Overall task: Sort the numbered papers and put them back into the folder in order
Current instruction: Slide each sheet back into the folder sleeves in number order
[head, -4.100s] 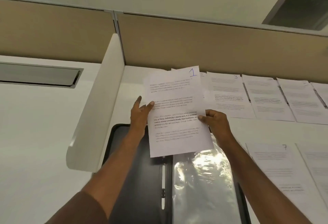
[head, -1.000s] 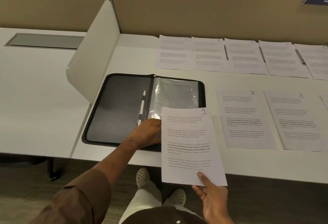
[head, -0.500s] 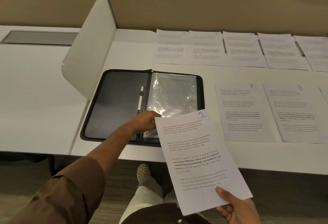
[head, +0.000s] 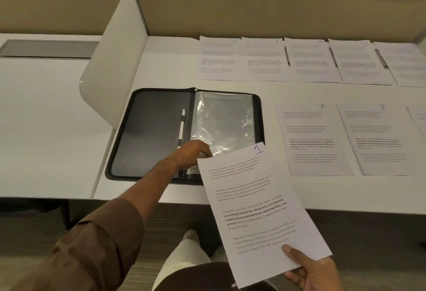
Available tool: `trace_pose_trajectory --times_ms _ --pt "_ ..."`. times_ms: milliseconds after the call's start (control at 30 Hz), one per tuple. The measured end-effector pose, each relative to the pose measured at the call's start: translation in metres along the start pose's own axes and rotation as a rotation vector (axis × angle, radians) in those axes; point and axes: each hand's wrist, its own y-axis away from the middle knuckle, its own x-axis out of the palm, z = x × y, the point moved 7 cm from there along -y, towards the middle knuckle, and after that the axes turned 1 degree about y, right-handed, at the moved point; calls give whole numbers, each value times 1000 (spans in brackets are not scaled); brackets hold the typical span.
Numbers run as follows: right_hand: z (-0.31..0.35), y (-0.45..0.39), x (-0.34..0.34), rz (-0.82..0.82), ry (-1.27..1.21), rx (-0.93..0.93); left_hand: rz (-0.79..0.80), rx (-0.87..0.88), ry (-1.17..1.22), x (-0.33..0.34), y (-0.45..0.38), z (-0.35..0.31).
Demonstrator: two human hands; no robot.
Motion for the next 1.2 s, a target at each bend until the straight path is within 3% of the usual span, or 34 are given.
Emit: trace_pose_trajectory --times_ms 367,767,1000,1200 --pt "-35 26 26 164 60 48 37 -26 -50 -4 6 -2" --pt "-50 12 31 259 107 118 -165 15 -305 -3 26 -27" --pt "-55 -1 18 158 42 63 -249 33 -251 -4 34 -25" --pt "-61 -7 16 58 -42 -2 -173 69 -269 -1 32 -28"
